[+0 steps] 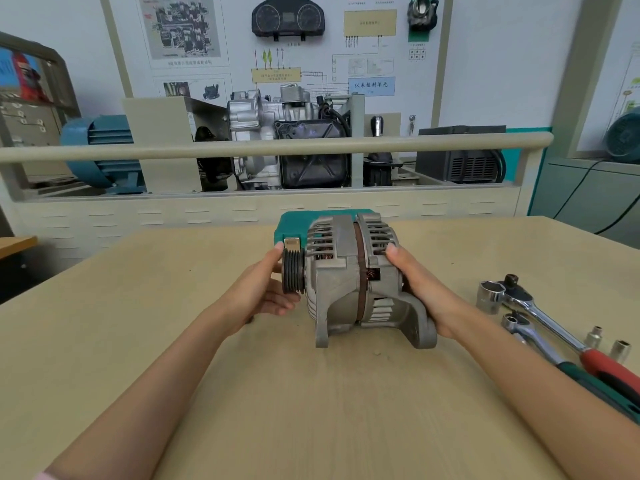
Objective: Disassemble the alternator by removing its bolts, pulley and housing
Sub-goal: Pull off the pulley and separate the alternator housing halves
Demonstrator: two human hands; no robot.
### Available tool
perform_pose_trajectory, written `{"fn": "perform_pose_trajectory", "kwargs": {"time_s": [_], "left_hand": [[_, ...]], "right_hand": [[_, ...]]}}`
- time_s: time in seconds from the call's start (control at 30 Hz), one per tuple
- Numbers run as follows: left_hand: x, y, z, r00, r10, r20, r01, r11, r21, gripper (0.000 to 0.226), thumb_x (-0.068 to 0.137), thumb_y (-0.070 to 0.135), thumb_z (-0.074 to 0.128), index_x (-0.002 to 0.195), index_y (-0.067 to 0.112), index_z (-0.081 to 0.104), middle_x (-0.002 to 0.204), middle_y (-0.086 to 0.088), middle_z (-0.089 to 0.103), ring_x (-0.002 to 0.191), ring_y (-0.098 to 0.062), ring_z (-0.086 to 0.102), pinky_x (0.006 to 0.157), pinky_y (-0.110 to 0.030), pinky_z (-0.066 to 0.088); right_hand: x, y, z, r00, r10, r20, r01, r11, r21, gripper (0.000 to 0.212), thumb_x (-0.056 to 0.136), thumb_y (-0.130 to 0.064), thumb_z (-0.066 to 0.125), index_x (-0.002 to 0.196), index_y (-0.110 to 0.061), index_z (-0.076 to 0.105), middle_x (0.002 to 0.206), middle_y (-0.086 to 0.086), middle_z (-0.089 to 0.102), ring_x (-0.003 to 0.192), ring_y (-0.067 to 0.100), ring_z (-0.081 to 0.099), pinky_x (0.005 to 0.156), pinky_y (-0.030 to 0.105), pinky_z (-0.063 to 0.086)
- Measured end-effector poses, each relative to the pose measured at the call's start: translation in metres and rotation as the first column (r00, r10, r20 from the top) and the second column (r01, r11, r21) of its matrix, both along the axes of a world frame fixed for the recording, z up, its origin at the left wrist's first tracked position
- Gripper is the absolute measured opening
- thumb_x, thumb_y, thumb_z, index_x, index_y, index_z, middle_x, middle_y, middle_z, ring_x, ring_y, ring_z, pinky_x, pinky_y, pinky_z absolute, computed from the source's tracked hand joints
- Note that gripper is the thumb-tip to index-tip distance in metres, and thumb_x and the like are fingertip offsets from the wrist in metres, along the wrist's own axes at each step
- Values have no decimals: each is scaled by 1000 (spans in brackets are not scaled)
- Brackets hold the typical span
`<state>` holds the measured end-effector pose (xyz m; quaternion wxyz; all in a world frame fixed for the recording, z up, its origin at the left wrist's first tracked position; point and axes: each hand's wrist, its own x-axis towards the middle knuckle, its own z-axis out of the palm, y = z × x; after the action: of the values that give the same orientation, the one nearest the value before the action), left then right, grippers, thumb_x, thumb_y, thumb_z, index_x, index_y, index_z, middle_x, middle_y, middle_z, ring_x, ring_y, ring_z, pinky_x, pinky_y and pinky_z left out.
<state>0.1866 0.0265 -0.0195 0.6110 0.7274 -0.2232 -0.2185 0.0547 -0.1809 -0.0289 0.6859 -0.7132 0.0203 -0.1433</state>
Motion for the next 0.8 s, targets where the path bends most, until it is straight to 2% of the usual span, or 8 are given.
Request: {"fn": "perform_pose_trajectory", "kwargs": {"time_s": [0.07,0.13,0.23,0.37,0.47,0.57,0.67,0.8], "left_hand": [[-2,0,3,998,-44,-45,39,995,-95,45,98,54,32,108,18,58,97,-14,69,82,-21,65,70,-30,53],[-1,4,8,982,-138,-132,98,957,-275,29,91,38,49,112,21,58,105,-10,65,88,-18,63,74,-29,52],[3,11,9,972,-212,-104,170,933,-317,57,66,14,68,121,23,55,104,-4,67,88,-14,64,75,-27,52],[0,8,7,988,-121,-96,110,987,-118,36,83,43,65,103,14,61,85,-4,67,71,-11,63,63,-22,54],[0,4,6,988,-18,-151,14,1000,-25,60,89,66,40,99,9,55,73,-9,61,57,-16,59,56,-27,52],[-1,2,8,978,-67,-196,34,985,-169,43,96,50,39,108,13,58,91,-11,62,77,-19,60,71,-30,53],[-1,8,12,978,-137,-159,82,946,-313,24,92,19,48,113,18,59,95,-3,64,79,-12,61,65,-23,52],[-2,9,11,990,-69,-121,57,993,-102,37,90,44,53,114,15,58,89,-8,62,74,-14,60,65,-25,53]], "right_hand": [[1,-1,-1,1000,5,3,-5,1000,29,82,65,-66,59,136,-27,45,122,1,65,108,16,64,89,32,50],[1,-2,-2,1000,12,8,-12,999,51,82,65,-65,60,136,-28,46,121,0,65,109,16,64,88,31,51],[2,-2,-3,1000,13,15,-14,997,80,82,64,-63,62,137,-28,46,122,1,65,109,17,64,83,28,54],[4,-4,-5,1000,19,10,-20,995,96,84,66,-66,67,137,-28,46,122,2,65,109,18,63,85,30,53],[5,-5,-6,1000,23,1,-23,994,106,86,64,-68,67,137,-28,46,123,2,65,110,19,63,86,31,52],[5,-5,-7,999,32,-1,-31,991,133,87,64,-67,67,138,-28,45,122,2,65,109,18,64,80,27,54],[5,-5,-7,999,41,-10,-39,988,150,87,62,-66,65,138,-27,45,120,3,66,106,17,65,76,26,55],[4,-3,-6,999,51,-12,-48,980,192,83,64,-62,64,136,-24,47,116,4,68,101,17,67,73,26,55]]}}
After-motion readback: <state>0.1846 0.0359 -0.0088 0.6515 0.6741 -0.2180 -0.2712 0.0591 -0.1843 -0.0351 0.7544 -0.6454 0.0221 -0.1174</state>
